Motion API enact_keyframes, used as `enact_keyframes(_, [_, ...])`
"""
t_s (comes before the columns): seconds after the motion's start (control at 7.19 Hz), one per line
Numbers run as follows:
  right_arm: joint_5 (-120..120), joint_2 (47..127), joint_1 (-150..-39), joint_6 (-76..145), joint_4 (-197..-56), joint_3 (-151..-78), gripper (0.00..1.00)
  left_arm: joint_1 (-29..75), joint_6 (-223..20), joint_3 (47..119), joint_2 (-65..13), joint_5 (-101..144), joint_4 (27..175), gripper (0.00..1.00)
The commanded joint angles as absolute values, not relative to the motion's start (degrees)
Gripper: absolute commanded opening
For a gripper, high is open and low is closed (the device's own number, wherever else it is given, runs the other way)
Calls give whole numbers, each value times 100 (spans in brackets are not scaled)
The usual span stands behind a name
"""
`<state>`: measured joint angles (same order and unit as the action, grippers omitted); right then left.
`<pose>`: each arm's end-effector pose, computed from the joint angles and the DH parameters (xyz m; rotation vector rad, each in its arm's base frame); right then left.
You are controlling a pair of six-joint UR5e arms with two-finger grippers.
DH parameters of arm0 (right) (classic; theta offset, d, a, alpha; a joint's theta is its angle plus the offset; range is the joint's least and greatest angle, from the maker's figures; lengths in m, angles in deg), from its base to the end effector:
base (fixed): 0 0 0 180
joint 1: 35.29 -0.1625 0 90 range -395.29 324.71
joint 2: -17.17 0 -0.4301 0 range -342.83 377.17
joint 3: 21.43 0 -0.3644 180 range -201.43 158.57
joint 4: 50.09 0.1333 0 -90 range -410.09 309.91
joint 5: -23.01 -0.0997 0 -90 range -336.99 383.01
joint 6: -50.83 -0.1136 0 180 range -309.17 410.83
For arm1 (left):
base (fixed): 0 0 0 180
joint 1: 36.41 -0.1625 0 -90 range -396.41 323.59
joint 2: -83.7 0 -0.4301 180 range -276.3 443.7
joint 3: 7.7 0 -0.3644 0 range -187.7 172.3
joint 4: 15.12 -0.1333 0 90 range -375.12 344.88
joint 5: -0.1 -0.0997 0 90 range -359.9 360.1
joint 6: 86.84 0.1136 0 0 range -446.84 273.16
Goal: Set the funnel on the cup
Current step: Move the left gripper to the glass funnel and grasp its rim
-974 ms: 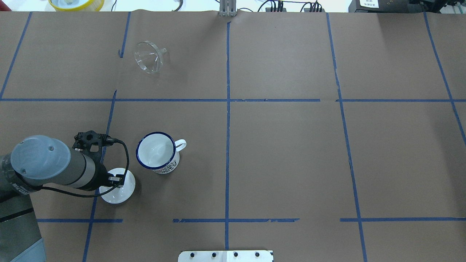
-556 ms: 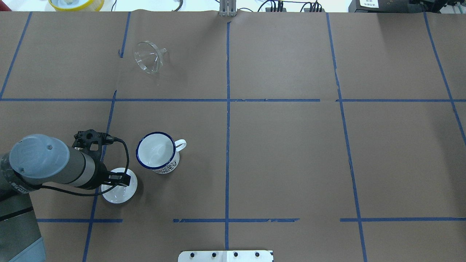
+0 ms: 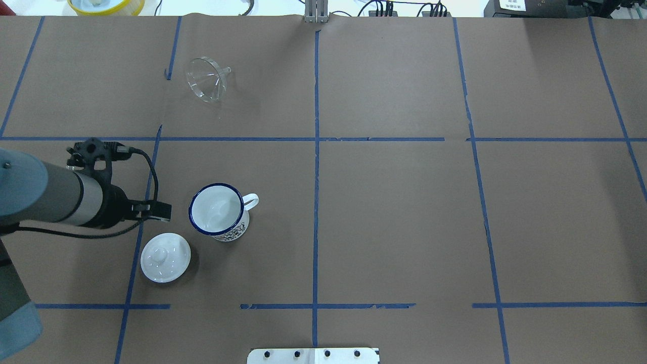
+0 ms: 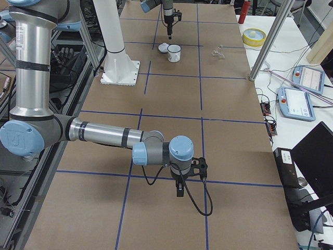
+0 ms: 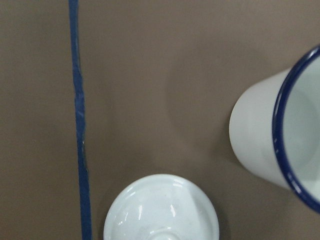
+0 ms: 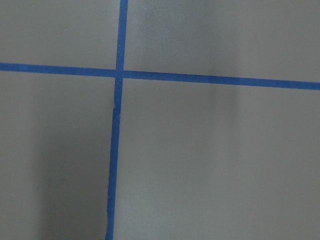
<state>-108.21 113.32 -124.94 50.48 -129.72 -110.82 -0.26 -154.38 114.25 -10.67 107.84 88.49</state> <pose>0.0559 -0.4210 0.7120 0.0559 -0.7195 -0.0227 0.3240 -0.3589 0.3689 0.1703 0.8951 -0.0873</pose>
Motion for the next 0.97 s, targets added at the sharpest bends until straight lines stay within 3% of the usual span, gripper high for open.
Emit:
enact_keyframes(0.0, [-10821,11332,-12494,5048,-12972,-11082,100,803,-16384,11333,-1428,10769,9138,100])
enact_keyframes(0.42, [-10821,11332,-12494,5048,-12972,-11082,100,1079,-18793,10134,-2077,9948,11199,100])
enact_keyframes(0.83, [-10821,11332,-12494,5048,-12972,-11082,100,1079,-20405,7815,-3499,9331,12336,100])
